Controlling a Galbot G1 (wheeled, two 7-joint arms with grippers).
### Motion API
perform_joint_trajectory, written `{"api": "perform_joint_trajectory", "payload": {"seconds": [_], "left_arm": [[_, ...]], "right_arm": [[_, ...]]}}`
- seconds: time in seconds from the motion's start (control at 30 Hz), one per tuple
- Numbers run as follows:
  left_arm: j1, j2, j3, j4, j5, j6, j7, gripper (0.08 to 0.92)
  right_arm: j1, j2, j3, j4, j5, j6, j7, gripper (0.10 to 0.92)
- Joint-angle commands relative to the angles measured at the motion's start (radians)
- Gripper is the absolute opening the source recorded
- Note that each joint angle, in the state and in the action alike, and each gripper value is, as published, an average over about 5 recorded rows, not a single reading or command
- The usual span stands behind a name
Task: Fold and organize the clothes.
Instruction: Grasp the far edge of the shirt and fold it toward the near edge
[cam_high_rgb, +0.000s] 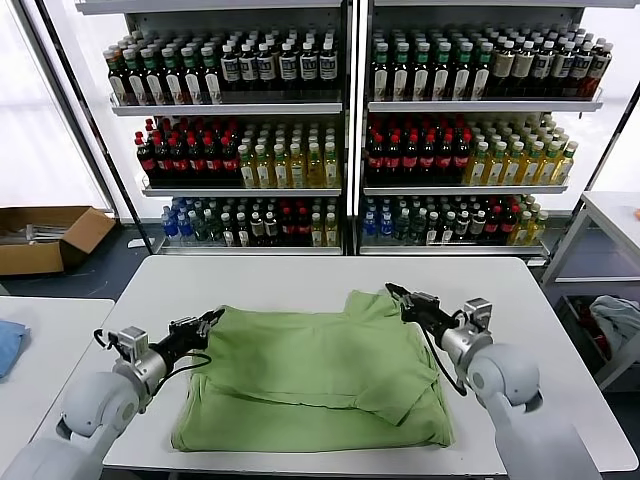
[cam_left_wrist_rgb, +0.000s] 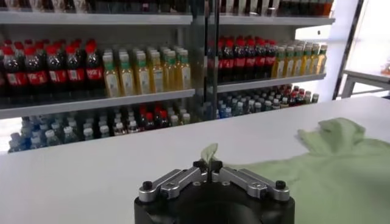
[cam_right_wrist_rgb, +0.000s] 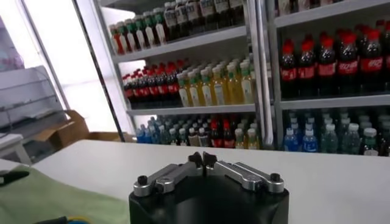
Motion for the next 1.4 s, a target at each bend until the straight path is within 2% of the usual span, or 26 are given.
{"api": "perform_joint_trajectory", "payload": {"seconds": [0.03, 0.17, 0.37, 0.47, 0.8, 0.93, 1.03, 1.1, 1.4], "left_arm": [[0.230, -0.043, -0.091, -0.137, 0.064, -0.011, -0.021, 0.092], [0.172, -0.043, -0.054, -0.107, 0.065, -0.011, -0.019, 0.092], [0.151, -0.025, -0.047, -0.097, 0.057, -0.011, -0.004, 0.092], [0.159, -0.023, -0.054, -0.100, 0.053, -0.011, 0.001, 0.092], [0.163, -0.028, -0.055, -0.105, 0.049, -0.013, 0.016, 0.092], [0.155, -0.029, -0.050, -0.102, 0.049, -0.013, 0.020, 0.092], [0.154, -0.033, -0.048, -0.104, 0.049, -0.012, 0.021, 0.092], [0.157, -0.037, -0.048, -0.107, 0.050, -0.012, 0.022, 0.092], [0.159, -0.044, -0.055, -0.106, 0.053, -0.013, 0.022, 0.092]], "right_arm": [[-0.200, 0.000, 0.104, 0.133, -0.044, 0.004, 0.070, 0.106], [-0.038, -0.009, 0.028, -0.024, -0.109, 0.003, 0.088, 0.165], [0.272, 0.009, -0.126, -0.328, -0.149, -0.014, 0.077, 0.336], [0.334, 0.035, -0.171, -0.420, -0.150, -0.022, 0.074, 0.422], [0.391, 0.122, -0.219, -0.577, -0.160, -0.038, 0.082, 0.717], [0.400, 0.142, -0.232, -0.599, -0.161, -0.036, 0.076, 0.803], [0.413, 0.158, -0.242, -0.626, -0.164, -0.029, 0.081, 0.813], [0.424, 0.167, -0.248, -0.642, -0.165, -0.021, 0.086, 0.789], [0.427, 0.161, -0.262, -0.634, -0.154, -0.011, 0.083, 0.541]]}}
